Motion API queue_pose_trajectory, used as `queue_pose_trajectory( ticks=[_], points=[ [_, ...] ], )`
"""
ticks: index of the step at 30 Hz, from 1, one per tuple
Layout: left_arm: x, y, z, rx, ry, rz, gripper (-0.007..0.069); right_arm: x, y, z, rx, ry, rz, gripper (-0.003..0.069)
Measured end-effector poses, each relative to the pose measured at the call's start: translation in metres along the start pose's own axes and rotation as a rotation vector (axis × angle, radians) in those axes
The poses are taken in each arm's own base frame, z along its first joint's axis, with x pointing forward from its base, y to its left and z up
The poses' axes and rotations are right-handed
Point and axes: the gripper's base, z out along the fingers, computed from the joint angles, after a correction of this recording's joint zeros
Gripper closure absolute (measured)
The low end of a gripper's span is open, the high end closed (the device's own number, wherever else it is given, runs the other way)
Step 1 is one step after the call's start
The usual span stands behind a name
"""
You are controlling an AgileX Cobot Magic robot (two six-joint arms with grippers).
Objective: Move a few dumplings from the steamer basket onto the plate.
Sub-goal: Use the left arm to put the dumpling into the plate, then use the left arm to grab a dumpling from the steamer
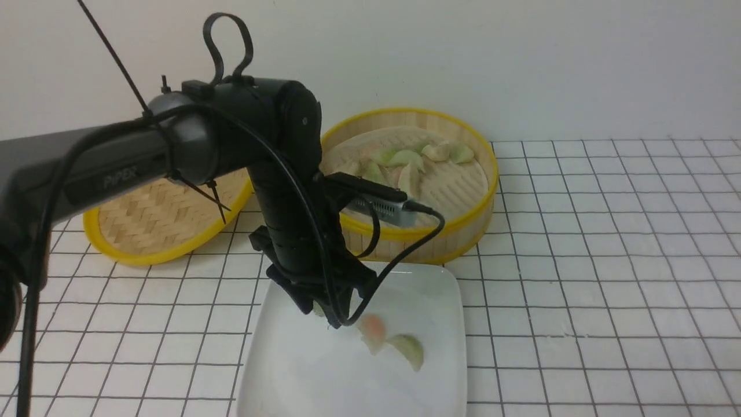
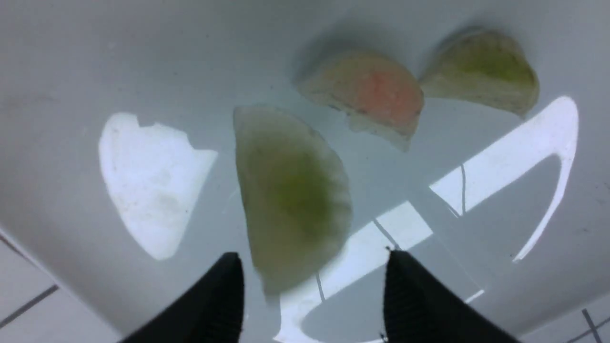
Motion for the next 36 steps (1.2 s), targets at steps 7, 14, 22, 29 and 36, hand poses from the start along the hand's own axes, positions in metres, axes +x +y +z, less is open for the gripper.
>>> queue_pose_trajectory(
  ticks=[7,14,22,29,36],
  points=[
    [-0.022,0.000,-0.019,-0.033,-0.168,0.011,0.0053,0.000,0.000,0.000,0.000,0.000,0.000,0.0669],
    [-0.086,0.024,-0.072,-0.107,-0.554,-0.041,0.0042,0.000,0.000,0.000,0.000,0.000,0.000,0.0669],
    [-0.141,0.064,-0.031,-0.230,-0.604,0.053,0.0042,0.000,0.000,0.000,0.000,0.000,0.000,0.0669],
    [-0.152,0.081,0.015,-0.294,-0.533,0.083,0.0042,0.000,0.000,0.000,0.000,0.000,0.000,0.0669],
    [-0.154,0.088,0.028,-0.338,-0.513,0.091,0.0128,0.000,0.000,0.000,0.000,0.000,0.000,0.0669]
  ],
)
